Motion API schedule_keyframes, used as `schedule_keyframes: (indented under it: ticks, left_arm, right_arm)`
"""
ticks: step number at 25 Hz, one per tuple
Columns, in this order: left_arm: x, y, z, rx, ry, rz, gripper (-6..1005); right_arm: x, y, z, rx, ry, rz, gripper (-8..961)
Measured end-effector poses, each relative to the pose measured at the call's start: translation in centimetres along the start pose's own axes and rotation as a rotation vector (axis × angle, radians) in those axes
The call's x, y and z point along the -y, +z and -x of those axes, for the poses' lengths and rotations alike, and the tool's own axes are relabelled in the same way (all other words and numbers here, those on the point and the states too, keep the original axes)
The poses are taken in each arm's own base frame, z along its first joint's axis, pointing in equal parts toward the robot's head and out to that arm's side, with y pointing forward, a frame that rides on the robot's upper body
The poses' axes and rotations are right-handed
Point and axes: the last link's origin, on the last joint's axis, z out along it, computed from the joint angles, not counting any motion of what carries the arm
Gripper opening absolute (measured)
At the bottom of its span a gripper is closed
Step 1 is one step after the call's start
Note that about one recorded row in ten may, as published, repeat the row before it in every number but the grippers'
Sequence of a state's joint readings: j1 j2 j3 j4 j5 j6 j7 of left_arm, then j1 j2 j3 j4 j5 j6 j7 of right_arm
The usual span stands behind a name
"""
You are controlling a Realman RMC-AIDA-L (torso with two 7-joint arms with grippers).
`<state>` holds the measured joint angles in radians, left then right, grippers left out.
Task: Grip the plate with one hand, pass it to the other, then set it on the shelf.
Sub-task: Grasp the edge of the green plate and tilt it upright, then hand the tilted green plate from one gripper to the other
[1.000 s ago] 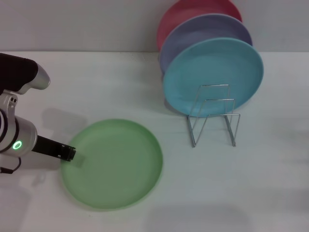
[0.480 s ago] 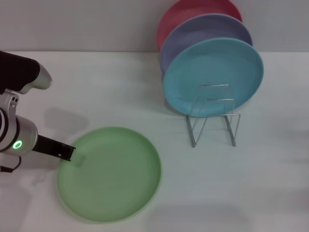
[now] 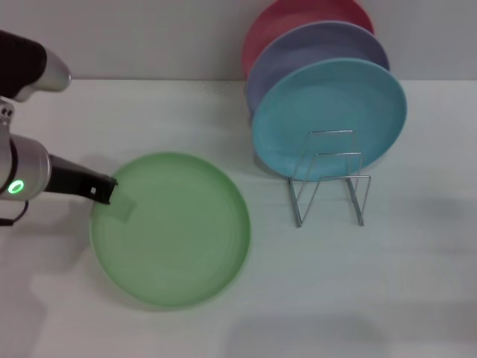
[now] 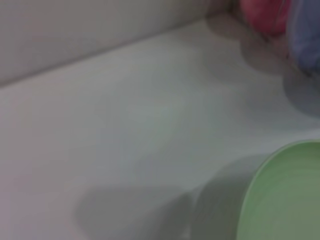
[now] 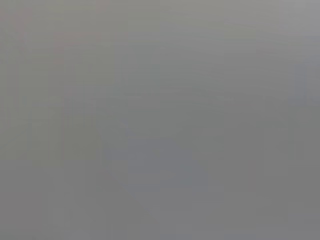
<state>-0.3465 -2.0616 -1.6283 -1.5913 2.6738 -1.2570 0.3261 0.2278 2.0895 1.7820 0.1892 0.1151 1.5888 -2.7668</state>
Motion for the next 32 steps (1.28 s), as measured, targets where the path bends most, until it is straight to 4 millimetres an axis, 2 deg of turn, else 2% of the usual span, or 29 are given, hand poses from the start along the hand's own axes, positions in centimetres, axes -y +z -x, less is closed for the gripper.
schedule_keyframes:
  ticks: [3,5,6,7,10,11,12,13,15,16,17,19,21,22,23,24,25,26,27,32]
  left_arm:
    - [0.2,-0.9,-0.7,-0.037,0.012,-0.017,35]
    - [0.4,-1.6,-1.1,-0.067,0.017,-0.03,32]
    - [0.5,-2.1,-1.5,-0.09,0.02,-0.039,33]
    - [0.5,-2.1,-1.5,-0.09,0.02,-0.039,34]
    - [0.6,-3.0,-2.0,-0.133,0.028,-0.055,37]
    - [0.7,-3.1,-2.0,-0.143,0.03,-0.06,37]
    - [0.7,-3.5,-2.2,-0.163,0.035,-0.067,38]
    - [0.7,-3.5,-2.2,-0.168,0.035,-0.07,39]
    - [0.8,-3.9,-2.3,-0.191,0.036,-0.08,41]
    - [0.9,-4.2,-2.4,-0.213,0.034,-0.09,42]
    - [0.9,-4.2,-2.4,-0.213,0.034,-0.09,43]
    - [1.0,-4.4,-2.5,-0.23,0.034,-0.098,45]
    - [1.0,-4.5,-2.7,-0.244,0.035,-0.102,47]
    - [1.0,-4.5,-2.8,-0.246,0.035,-0.103,47]
    - [1.0,-4.5,-2.8,-0.246,0.035,-0.103,48]
    - [1.1,-4.5,-2.9,-0.251,0.035,-0.105,49]
    - [1.1,-4.5,-2.9,-0.251,0.035,-0.105,50]
    - [1.1,-4.5,-3.0,-0.254,0.037,-0.106,51]
    - [1.1,-4.5,-3.0,-0.254,0.037,-0.106,52]
    - [1.1,-4.7,-3.2,-0.263,0.041,-0.108,57]
  right_arm:
    - [-1.2,1.2,0.5,0.038,0.068,0.076,817]
    - [-2.2,2.7,0.8,0.049,0.135,0.142,816]
    - [-3.8,4.6,1.1,0.031,0.191,0.239,816]
    - [-3.8,4.6,1.1,0.031,0.191,0.239,816]
    - [-7.1,8.1,1.6,-0.069,0.19,0.389,814]
    - [-10.1,10.8,2.3,-0.168,0.141,0.488,813]
    - [-10.1,10.8,2.3,-0.168,0.141,0.488,813]
    - [-11.1,11.6,2.4,-0.22,0.123,0.511,812]
    - [-13.7,13.7,3.4,-0.305,0.083,0.566,811]
    - [-16.0,15.6,4.5,-0.379,0.078,0.615,811]
    - [-16.0,15.6,4.5,-0.379,0.078,0.615,811]
    - [-17.8,17.0,5.4,-0.44,0.092,0.662,810]
    - [-21.1,18.2,7.0,-0.542,0.105,0.779,810]
    - [-22.0,18.3,7.2,-0.584,0.098,0.808,810]
    - [-22.0,18.3,7.2,-0.584,0.098,0.808,810]
    - [-23.6,18.6,7.3,-0.701,0.073,0.85,810]
    - [-23.6,18.6,7.3,-0.701,0.073,0.85,809]
    - [-25.0,18.8,7.2,-0.822,0.046,0.876,809]
    - [-25.0,18.8,7.2,-0.822,0.046,0.876,809]
    - [-27.7,19.1,6.3,-1.031,-0.033,0.912,808]
